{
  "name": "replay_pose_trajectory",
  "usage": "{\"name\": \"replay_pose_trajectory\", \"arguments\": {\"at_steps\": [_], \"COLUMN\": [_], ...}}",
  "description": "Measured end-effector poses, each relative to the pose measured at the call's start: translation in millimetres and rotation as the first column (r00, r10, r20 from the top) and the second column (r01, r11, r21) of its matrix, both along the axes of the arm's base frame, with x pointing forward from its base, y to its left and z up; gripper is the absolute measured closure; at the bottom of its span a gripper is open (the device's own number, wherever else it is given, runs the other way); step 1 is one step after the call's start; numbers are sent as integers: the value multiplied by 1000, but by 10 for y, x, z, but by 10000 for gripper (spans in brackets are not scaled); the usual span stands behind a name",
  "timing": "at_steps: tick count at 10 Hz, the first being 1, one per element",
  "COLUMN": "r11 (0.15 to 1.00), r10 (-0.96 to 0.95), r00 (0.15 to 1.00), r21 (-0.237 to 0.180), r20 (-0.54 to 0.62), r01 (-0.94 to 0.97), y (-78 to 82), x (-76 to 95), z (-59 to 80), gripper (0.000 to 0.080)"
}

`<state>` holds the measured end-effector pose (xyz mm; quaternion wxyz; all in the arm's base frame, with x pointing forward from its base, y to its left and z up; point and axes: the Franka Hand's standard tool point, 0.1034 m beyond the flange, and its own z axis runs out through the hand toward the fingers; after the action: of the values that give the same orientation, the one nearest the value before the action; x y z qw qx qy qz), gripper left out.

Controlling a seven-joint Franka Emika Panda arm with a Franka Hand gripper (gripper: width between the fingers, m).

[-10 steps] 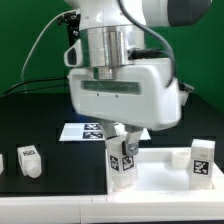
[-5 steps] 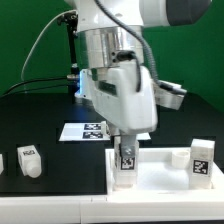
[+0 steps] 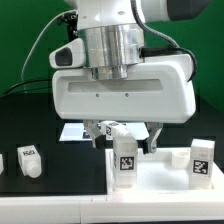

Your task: Assemble square table

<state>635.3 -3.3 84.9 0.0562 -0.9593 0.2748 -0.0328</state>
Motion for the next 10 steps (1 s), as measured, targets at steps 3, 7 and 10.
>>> {"name": "replay_pose_trajectory", "arguments": {"at_steps": [3, 7, 10], "r11": [909, 967, 987], "r10": [408, 245, -155], "r00": [913, 969, 988], "r21": [-102, -77, -38], "r20": [13, 16, 3], "r01": [-404, -244, 155], "y": [68, 39, 15], "x": [8, 7, 12], "z": [-26, -27, -30], "gripper": [151, 453, 514]}}
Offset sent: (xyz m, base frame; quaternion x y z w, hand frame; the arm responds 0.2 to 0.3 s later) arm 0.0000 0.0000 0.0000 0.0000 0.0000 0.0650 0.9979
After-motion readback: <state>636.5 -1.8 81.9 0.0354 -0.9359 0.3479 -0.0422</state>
